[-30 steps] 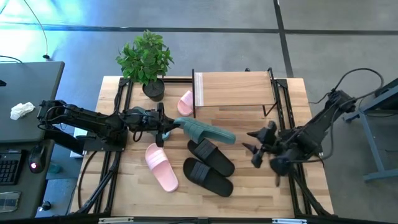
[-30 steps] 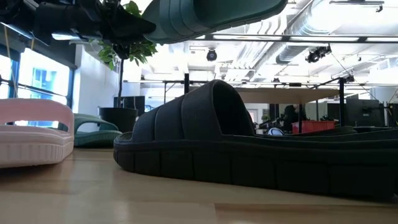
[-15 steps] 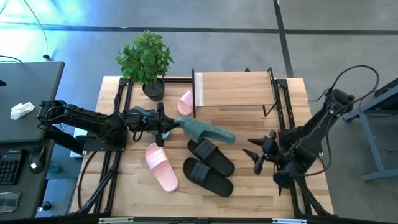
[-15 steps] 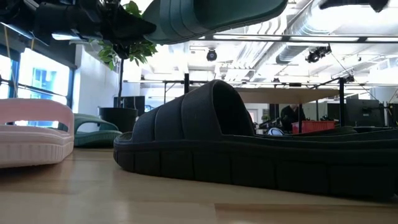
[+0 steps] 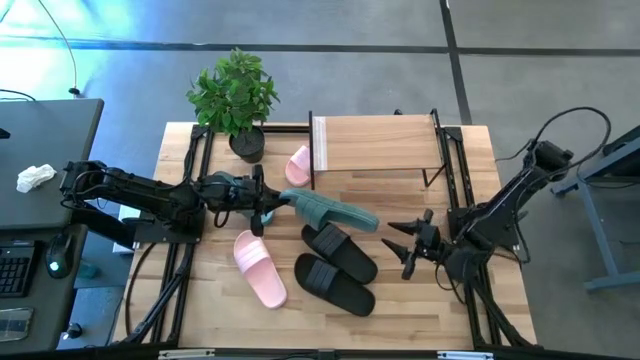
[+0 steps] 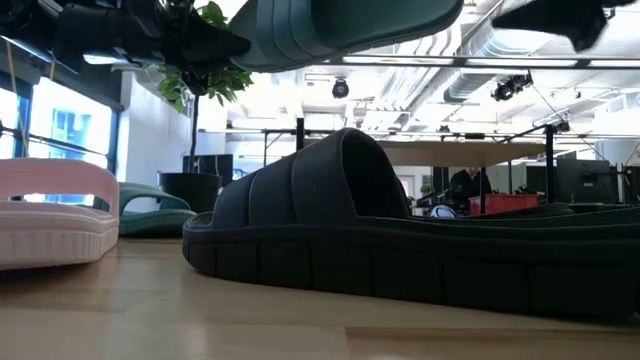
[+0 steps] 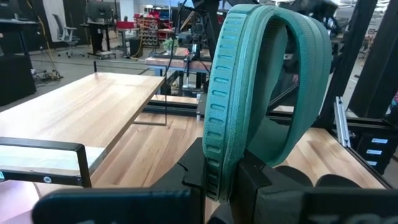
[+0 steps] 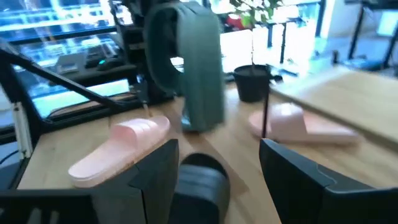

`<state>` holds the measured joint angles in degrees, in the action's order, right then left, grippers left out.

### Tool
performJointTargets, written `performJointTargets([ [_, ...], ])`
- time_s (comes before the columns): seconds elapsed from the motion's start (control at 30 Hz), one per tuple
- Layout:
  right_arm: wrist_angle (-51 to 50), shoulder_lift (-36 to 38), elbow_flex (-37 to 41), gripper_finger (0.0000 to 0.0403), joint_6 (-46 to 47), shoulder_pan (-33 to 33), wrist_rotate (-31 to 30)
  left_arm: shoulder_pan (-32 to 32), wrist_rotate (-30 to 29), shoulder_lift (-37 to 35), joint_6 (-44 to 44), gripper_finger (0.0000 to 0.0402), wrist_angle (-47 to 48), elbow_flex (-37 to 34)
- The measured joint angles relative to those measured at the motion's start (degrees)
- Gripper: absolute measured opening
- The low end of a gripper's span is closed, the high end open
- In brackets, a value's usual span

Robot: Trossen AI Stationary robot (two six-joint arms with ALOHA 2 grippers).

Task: Pick and place slides into the shelf
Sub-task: Put the right green slide under the shelf

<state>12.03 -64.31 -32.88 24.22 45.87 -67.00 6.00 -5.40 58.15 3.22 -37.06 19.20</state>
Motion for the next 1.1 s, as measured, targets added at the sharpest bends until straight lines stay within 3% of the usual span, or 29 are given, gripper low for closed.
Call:
performJointTargets([
  [0.1, 4.58, -0.02, -0.55, 0.0213, -7.07, -2.39, 3.42, 0.0, -0.03, 0.0, 0.0, 0.0024, 0.0, 0.0],
  [0.33, 5.41, -0.04, -0.75, 0.0213, -9.79, -8.04, 10.4, 0.0, -0.03, 0.0, 0.02, 0.0024, 0.0, 0.0],
  [0.67, 8.59, -0.04, -0.75, 0.0206, -12.73, -11.18, 13.04, 0.0, -0.01, 0.0, 0.04, 0.0024, 0.0, 0.0],
  [0.8, 9.32, -0.04, -0.75, 0.0171, -12.71, -12.12, 13.67, 0.0, -0.01, 0.0, 0.06, 0.0024, 0.3, 0.0],
  [1.0, 9.24, -0.04, -0.75, 0.0068, -10.04, -12.86, 14.01, 0.0, -0.09, 0.0, 0.11, 0.0026, 0.92, 0.0],
  [1.1, 9.18, -0.04, -0.75, 0.0029, -9.61, -12.86, 13.33, 0.01, -0.16, 0.0, 0.17, 0.0063, 0.75, 0.0],
])
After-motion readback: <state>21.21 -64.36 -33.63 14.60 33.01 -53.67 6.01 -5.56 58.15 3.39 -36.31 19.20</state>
